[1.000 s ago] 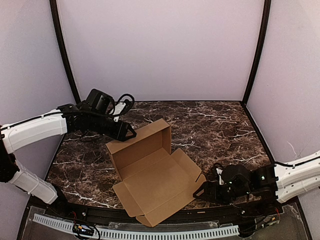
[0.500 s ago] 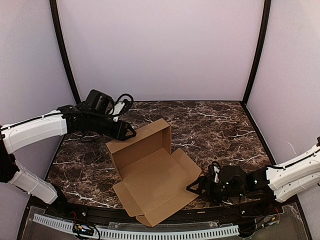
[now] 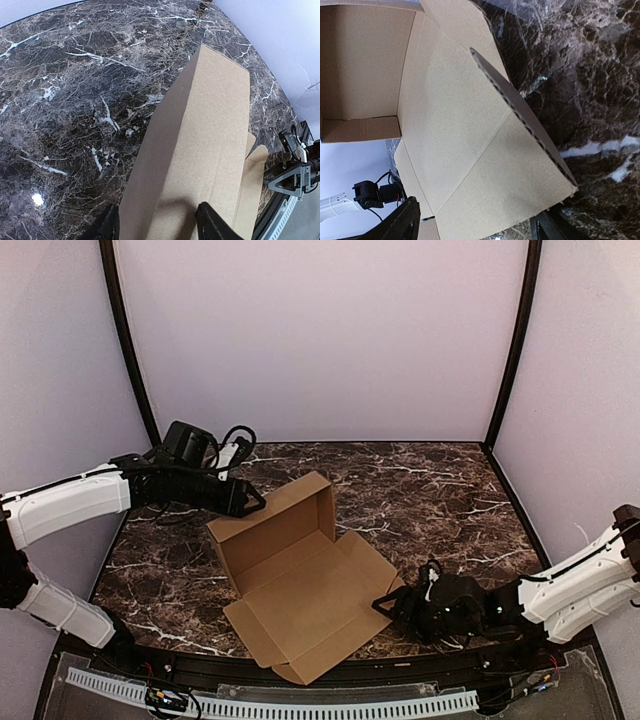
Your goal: Fold the paper box
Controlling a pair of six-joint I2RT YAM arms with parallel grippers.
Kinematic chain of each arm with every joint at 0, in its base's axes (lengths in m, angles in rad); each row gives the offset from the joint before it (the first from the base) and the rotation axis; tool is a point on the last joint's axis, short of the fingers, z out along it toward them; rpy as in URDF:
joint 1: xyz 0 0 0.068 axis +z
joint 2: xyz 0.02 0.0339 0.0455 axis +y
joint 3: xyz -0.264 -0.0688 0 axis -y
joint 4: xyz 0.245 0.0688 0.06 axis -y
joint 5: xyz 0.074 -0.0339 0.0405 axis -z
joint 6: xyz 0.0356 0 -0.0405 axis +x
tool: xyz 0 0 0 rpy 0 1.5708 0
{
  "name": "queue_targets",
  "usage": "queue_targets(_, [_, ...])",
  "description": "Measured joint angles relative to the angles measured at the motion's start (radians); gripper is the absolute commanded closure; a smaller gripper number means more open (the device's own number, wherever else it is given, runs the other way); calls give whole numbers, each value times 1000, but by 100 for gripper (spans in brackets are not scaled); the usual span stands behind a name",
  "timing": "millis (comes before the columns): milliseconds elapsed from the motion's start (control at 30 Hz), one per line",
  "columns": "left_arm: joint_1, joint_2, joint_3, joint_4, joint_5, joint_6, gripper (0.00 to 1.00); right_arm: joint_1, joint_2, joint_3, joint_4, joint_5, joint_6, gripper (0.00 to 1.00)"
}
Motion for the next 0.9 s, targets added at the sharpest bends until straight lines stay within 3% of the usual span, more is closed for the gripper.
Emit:
queue_targets(233, [46, -3, -29, 45, 39, -6, 49, 2, 103, -3, 151, 74, 1, 30])
queue_targets(400, [51, -8, -48, 70, 59, -9, 50, 2, 222, 13, 298, 97, -14, 40])
queue_targets(500, [51, -14, -59, 82, 63, -13, 50, 3, 289, 15, 389, 99, -21, 49])
queue_targets(667, [51, -25, -72, 87, 69, -21, 50, 3, 345, 15, 473, 99, -27, 74])
queue_targets(900, [51, -38, -80, 87, 70, -28, 50, 4, 294, 26, 457, 106, -60, 99])
